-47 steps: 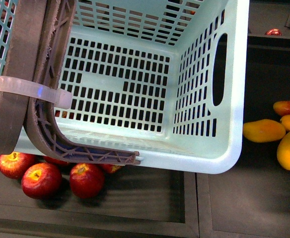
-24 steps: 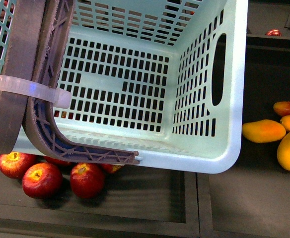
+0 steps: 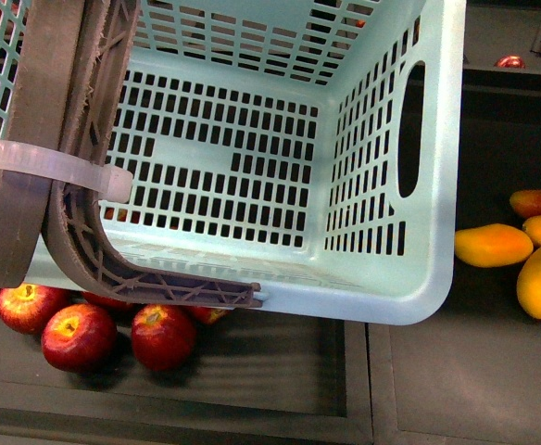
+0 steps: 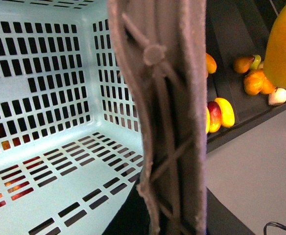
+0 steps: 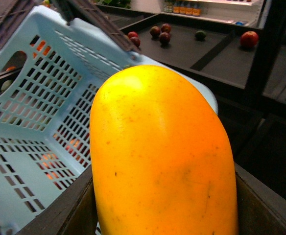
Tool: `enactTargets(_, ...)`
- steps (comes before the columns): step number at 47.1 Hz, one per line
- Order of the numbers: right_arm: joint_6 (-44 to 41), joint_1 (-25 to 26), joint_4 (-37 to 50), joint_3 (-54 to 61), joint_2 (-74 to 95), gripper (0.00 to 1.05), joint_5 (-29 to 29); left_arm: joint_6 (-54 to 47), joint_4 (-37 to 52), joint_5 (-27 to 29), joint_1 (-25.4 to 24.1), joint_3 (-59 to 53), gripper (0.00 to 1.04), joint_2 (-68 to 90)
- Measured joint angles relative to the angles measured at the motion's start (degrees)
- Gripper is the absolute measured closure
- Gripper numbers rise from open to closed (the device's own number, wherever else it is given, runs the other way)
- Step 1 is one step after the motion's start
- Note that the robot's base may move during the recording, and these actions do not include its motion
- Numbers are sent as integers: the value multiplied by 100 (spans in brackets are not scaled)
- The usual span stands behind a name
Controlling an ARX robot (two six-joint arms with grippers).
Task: Pick mango and avocado into basket
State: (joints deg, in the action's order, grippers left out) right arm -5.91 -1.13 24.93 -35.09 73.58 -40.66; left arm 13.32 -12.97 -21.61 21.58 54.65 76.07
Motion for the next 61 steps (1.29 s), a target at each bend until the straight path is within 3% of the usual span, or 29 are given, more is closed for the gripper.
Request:
enactTargets(12, 15, -1325, -133, -210, 339, 40, 1049, 0, 0, 4, 0, 0, 97, 0)
enactTargets(23, 131, -2046, 140, -804, 1220, 40, 1797, 0, 0, 0, 0, 0, 97, 0)
enactTargets(39, 295, -2227, 472, -1255, 2105, 40, 2361, 0, 0, 2, 0, 0, 97, 0)
enactTargets(46, 354, -2225, 654, -1255, 2122, 10, 2400, 0, 0, 2, 0, 0, 97, 0)
enactTargets(48, 380, -2216, 702, -1246, 2098, 6, 2409, 0, 0, 2, 0, 0, 97, 0)
enactTargets(61, 450, -1893, 1130, -542, 1123, 8, 2761, 20, -7, 37, -4, -44, 97, 11)
